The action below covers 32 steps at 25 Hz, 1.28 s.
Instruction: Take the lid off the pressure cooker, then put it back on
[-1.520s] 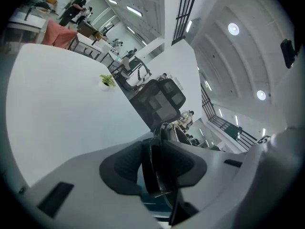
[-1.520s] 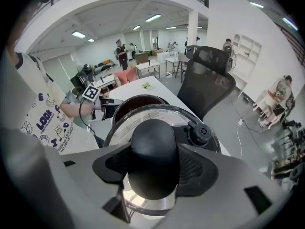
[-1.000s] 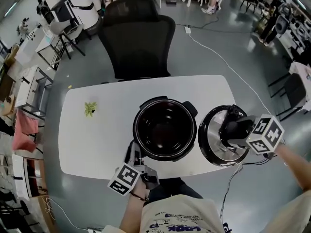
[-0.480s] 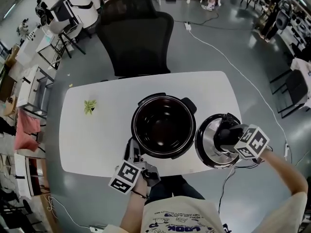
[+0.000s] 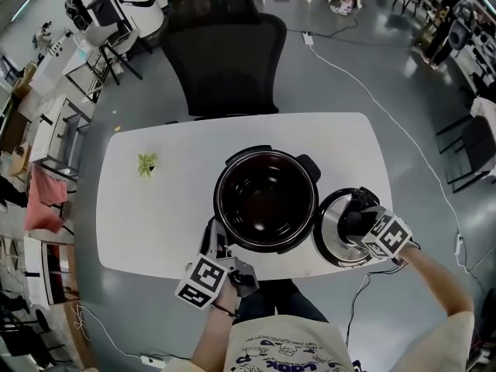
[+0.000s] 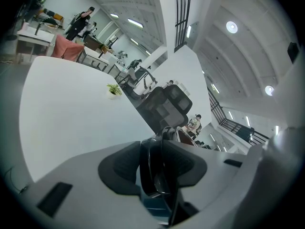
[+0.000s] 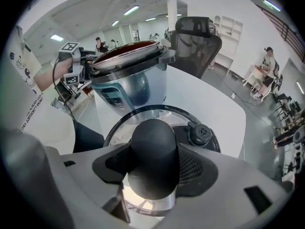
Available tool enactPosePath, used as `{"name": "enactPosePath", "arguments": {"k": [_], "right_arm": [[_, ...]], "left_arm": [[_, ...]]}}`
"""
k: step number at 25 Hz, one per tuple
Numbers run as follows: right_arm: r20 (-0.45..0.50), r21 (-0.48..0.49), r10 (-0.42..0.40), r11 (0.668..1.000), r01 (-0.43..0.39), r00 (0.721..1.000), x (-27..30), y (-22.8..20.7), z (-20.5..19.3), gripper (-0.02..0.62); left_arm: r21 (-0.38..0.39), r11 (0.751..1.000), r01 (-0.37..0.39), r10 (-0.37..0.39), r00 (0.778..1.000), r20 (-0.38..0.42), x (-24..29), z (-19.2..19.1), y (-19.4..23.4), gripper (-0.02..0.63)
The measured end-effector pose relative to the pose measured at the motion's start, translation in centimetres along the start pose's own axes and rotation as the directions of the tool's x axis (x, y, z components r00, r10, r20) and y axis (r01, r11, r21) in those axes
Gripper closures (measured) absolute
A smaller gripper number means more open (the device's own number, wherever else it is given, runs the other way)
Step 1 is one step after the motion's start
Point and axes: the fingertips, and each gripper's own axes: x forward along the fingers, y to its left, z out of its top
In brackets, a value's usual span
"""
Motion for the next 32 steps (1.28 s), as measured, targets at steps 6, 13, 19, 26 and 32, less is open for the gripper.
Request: {"name": "enactPosePath", "arguments": {"k": [6,13,19,26,32], "right_arm": [[-0.01,0.016,-0.002,1.0,0.002,1.0,2.8,-0.1,-0.9,0.301],[-0.012,0.01,-0.023,1.0,0.023,1.0,4.6,-0.4,-1.5,0.301],[-0.002,0.022,-0.036,0.999,0.036,0.999,5.5,-0.6,-1.6,0.301],[-0.009,0.007,-0.046,0.999,0.046,0.999,6.7,-0.8,-1.9,0.301],[0.0,0.011,-0.053,0.999,0.053,0.999,6.6,-0.9,-2.0,0.301]], "left_arm": [[-0.002,1.0,0.001,-0.001,1.0,0.0,0.1,-0.1,0.1,0.456],[-0.003,1.0,0.001,-0.001,1.0,-0.003,0.3,0.0,0.1,0.456],[-0.005,1.0,-0.003,0.003,1.0,-0.004,0.2,0.0,0.1,0.455],[-0.003,1.0,-0.002,0.002,1.0,-0.003,0.3,-0.1,0.2,0.454],[-0.001,1.0,-0.003,0.003,1.0,0.0,0.3,0.0,0.1,0.454]]}}
